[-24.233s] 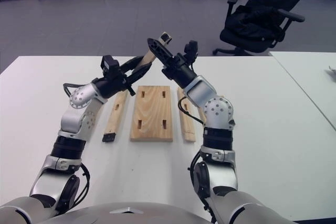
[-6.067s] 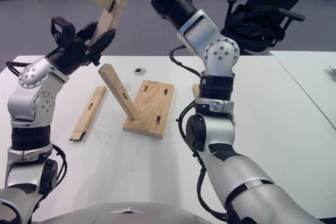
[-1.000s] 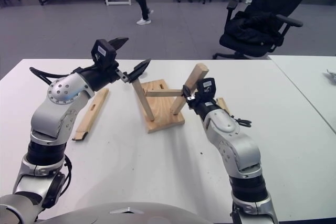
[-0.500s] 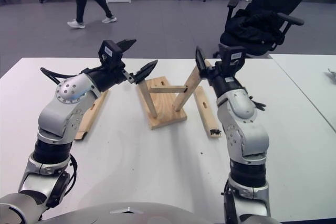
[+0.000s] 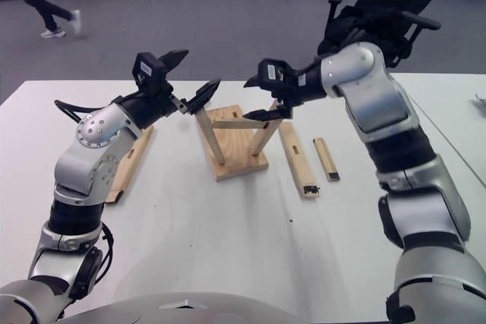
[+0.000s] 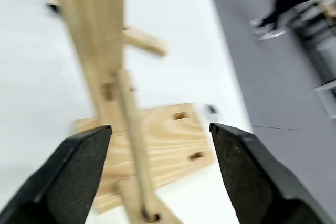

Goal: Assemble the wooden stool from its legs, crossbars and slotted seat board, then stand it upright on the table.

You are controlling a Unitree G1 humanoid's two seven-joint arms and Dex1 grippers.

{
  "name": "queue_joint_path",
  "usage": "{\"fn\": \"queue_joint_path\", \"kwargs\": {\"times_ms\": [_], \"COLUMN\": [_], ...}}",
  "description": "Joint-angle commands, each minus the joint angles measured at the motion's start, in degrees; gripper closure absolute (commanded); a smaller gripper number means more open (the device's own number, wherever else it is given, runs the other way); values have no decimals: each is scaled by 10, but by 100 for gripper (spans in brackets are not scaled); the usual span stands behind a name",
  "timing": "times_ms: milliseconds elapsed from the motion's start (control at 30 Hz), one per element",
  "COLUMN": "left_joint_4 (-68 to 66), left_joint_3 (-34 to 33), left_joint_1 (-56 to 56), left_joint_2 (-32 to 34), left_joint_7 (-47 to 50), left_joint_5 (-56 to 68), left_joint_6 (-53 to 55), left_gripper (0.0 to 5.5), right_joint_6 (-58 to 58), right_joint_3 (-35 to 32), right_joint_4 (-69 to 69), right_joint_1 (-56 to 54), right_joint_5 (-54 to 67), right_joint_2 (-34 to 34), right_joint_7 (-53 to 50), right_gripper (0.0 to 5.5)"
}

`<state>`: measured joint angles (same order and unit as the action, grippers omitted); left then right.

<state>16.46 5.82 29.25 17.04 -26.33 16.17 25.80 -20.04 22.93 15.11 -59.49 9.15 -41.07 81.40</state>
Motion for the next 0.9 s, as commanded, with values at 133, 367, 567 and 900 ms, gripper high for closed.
{"fn": "queue_joint_path", "kwargs": {"times_ms": [133, 367, 567, 900], "left_joint_4": [-49, -53, -65, -95], "left_joint_3": [23, 32, 32, 29], "left_joint_1": [-26, -21, -22, -20], "left_joint_2": [11, -2, -3, -1], "left_joint_7": [-4, 2, 6, 12], "left_joint_5": [-13, -12, -19, -29], "left_joint_6": [48, 46, 42, 33], "left_gripper": [77, 77, 77, 77], "right_joint_6": [103, 177, 213, 239], "right_joint_3": [105, 167, 176, 208], "right_joint_4": [253, 331, 327, 292], "right_joint_1": [-163, -178, -160, -139], "right_joint_5": [-83, -109, -108, -90], "right_joint_2": [125, 156, 153, 126], "right_joint_7": [110, 111, 111, 111], "right_gripper": [286, 419, 504, 504]}}
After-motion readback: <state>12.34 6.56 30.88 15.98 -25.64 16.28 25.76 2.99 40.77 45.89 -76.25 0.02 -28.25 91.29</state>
